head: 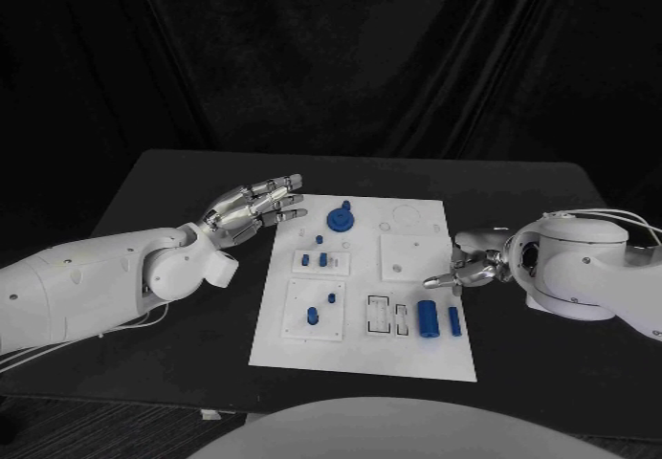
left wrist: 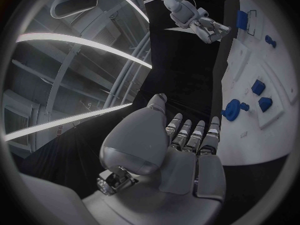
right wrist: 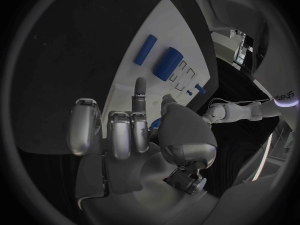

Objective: Assemble the parts on the task board

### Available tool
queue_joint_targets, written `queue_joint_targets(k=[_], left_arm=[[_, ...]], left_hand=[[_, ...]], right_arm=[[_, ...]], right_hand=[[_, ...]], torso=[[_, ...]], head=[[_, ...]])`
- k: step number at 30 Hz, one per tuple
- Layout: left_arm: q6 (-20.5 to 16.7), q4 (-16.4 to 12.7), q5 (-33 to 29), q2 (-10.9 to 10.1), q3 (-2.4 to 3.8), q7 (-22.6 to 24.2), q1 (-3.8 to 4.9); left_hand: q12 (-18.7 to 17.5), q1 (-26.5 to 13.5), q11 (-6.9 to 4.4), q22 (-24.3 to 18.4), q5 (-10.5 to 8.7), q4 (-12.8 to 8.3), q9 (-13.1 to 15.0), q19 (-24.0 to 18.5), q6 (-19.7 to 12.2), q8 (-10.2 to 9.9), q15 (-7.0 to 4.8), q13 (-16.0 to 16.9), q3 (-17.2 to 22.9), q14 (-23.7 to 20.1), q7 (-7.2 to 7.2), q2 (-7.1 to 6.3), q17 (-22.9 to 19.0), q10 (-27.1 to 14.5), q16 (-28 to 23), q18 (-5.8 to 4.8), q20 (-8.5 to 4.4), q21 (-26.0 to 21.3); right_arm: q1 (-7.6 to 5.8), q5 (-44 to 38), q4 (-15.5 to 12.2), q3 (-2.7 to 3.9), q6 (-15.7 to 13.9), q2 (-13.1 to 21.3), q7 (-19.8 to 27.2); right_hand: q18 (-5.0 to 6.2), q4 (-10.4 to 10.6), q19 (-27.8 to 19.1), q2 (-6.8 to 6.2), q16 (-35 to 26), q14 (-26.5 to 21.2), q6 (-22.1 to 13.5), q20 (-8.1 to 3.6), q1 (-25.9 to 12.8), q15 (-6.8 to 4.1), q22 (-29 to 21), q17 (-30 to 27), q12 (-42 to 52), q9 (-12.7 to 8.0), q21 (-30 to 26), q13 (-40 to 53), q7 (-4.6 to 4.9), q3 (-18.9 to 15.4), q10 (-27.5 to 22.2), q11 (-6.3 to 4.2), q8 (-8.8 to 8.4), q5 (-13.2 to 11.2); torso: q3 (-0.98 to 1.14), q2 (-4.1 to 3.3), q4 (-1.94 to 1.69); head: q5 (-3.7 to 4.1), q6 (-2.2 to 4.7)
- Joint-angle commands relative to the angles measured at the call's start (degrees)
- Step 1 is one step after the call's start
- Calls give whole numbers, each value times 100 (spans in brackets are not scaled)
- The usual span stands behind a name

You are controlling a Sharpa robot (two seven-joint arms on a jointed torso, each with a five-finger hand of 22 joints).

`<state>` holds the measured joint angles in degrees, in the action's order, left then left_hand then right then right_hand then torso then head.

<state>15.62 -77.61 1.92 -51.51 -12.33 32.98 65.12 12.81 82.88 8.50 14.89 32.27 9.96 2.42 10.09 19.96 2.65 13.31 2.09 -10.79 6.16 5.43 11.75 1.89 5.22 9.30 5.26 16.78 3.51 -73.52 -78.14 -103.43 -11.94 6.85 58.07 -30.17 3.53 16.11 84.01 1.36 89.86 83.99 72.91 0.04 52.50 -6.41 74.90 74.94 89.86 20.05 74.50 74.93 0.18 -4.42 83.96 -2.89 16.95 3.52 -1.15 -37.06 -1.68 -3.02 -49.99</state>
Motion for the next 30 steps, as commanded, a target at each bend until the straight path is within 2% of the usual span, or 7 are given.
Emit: queue_joint_targets(k=[1, 4, 7, 8, 13, 27, 30], left_arm=[[44, 0, -13, 7, 9, 132, -11], [51, 6, -13, 8, 9, 134, -18], [55, 9, -13, 9, 9, 135, -24], [56, 11, -13, 9, 9, 135, -25], [58, 17, -13, 6, 9, 131, -32], [101, 55, -13, 33, 9, 100, -51], [111, 54, -13, 32, 9, 99, -55]], left_hand=[[30, -10, 15, -8, -8, 6, 2, 20, -18, 21, 18, 5, 27, 15, 15, 52, 7, -33, 32, -66, -1, 8], [29, -10, 19, -12, -8, 6, 1, 18, -29, 19, 20, 5, 28, 12, 14, 53, 6, -33, 28, -67, -1, 8], [29, -10, 19, -12, -8, 6, 1, 18, -29, 19, 20, 5, 28, 12, 14, 53, 6, -33, 28, -67, -1, 8], [29, -10, 19, -12, -8, 6, 1, 18, -29, 19, 20, 5, 28, 12, 14, 53, 6, -33, 28, -67, -1, 8], [29, -10, 19, -12, -8, 6, 1, 18, -29, 19, 20, 5, 28, 12, 14, 53, 6, -33, 28, -67, -1, 8], [29, -13, 36, -22, -10, 4, -2, 15, -44, 16, 26, 5, 33, 11, 7, 57, 6, -36, 30, -69, 0, 6], [29, -14, 41, -29, -11, 3, -2, 10, -47, 15, 27, 5, 35, 10, 4, 58, 5, -37, 29, -70, 0, 4]], right_arm=[[36, 14, -63, 2, -140, 3, -108], [64, 45, -104, 2, -198, 5, -81], [95, 79, -125, 2, -207, 9, -74], [110, 91, -130, 2, -203, 10, -76], [219, 127, -161, 2, -211, 15, -86], [351, 129, -139, 2, -179, -132, -195], [370, 119, -112, 2, -61, -176, -247]], right_hand=[[-42, 0, 196, 22, 14, 601, 85, -58, 61, -70, 1107, 1506, 14, 176, 6, 1507, -28, -1, 604, -59, 106, 33], [-41, 7, 182, 37, 14, 601, 50, -90, 72, -102, 1104, 1506, 14, 450, 19, 1507, -56, -14, 604, -91, 225, 42], [-43, 11, 154, 66, 14, 601, -339, -127, 74, -156, 1100, 1506, 14, 1549, 63, 1507, -122, -67, 604, -116, 779, 41], [-43, 11, 154, 66, 14, 601, -339, -127, 74, -156, 1100, 1506, 14, 1549, 63, 1507, -122, -67, 604, -116, 779, 41], [-37, 7, 135, 83, 14, 601, -713, -150, 103, -159, 1093, 1506, 14, 2477, 73, 1507, -117, -99, 604, -149, 1154, 46], [-3, 32, 73, -6, -19, 585, -1029, -135, 54, -137, 1043, 1420, 14, 2730, -87, 1507, -53, -163, 604, -102, 1002, 2], [14, 51, 51, -144, -69, 561, -1167, -98, -131, -89, 1014, 1294, 14, 2642, -180, 1507, -1, -166, 604, -65, 746, -43]], torso=[[-1, -2, 1], [0, -1, 0], [-1, 0, 1], [0, 0, 1], [0, 1, 1], [-2, -2, -2], [0, -1, -3]], head=[[0, -1], [-5, -1], [-1, -1], [-1, -1], [-11, -1], [15, -1], [-1, -1]])
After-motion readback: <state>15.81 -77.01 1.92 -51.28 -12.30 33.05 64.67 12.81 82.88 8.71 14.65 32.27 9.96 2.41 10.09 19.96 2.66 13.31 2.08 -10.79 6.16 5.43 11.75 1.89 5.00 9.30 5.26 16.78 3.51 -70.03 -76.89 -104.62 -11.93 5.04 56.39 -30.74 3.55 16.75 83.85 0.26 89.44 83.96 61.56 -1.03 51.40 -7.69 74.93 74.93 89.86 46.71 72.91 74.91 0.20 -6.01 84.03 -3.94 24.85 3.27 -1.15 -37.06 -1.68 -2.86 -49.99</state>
